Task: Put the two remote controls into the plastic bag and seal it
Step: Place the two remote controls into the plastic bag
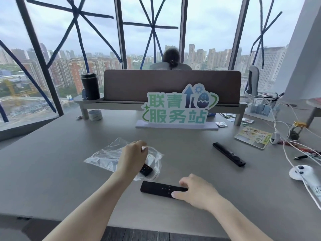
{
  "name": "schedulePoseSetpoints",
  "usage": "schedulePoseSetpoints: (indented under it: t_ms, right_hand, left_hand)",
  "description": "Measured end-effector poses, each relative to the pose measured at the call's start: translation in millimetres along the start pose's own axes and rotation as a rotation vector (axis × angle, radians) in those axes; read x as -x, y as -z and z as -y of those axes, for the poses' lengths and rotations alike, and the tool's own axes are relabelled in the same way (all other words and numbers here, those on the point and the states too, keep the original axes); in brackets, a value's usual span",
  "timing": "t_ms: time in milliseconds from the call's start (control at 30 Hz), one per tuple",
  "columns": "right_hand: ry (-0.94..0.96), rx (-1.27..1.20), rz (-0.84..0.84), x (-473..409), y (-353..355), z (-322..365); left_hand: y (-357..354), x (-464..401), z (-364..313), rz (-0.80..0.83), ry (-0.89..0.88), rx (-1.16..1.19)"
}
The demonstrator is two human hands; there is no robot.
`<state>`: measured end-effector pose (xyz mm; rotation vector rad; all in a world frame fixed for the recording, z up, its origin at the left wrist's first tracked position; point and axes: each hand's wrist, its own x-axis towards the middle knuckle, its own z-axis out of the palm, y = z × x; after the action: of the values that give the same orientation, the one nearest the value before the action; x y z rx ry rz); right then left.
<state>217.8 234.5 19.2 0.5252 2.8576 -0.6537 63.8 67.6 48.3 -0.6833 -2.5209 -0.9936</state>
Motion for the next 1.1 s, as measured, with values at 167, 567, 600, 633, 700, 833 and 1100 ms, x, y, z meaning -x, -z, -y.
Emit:
schedulePoseSetpoints:
  t_ms: [167,567,600,633,700,833,1100]
  right_hand:
    - [0.029,-0.001,0.042,13,-7,-3]
    - [-0.049,-0.812,0.118,26,46,-24]
    - [-0.046,-0.849,0.111,16,42,-18]
    - [-0.044,-0.894,0.107,8,38,-11]
    - [-0.015,-1.001,0.124,-5,29,-2]
    - [-0.008,-1.077,-0.037,-8,28,-10]
    - [-0.431,-0.438,-0.593,-39,61,-144]
  left_hand:
    - [3,8,3,0.016,0.047,-0.032]
    - [-19,2,-58,0.095,-0.136,0.043]
    - [-20,0,-65,0.100,-0.151,0.061]
    - [-21,-2,-71,0.100,-0.165,0.074]
    - [-21,-3,-79,0.096,-0.178,0.093]
    - [-18,-1,-80,0.071,-0.174,0.136]
    - [-22,8,-60,0.124,-0.028,0.140]
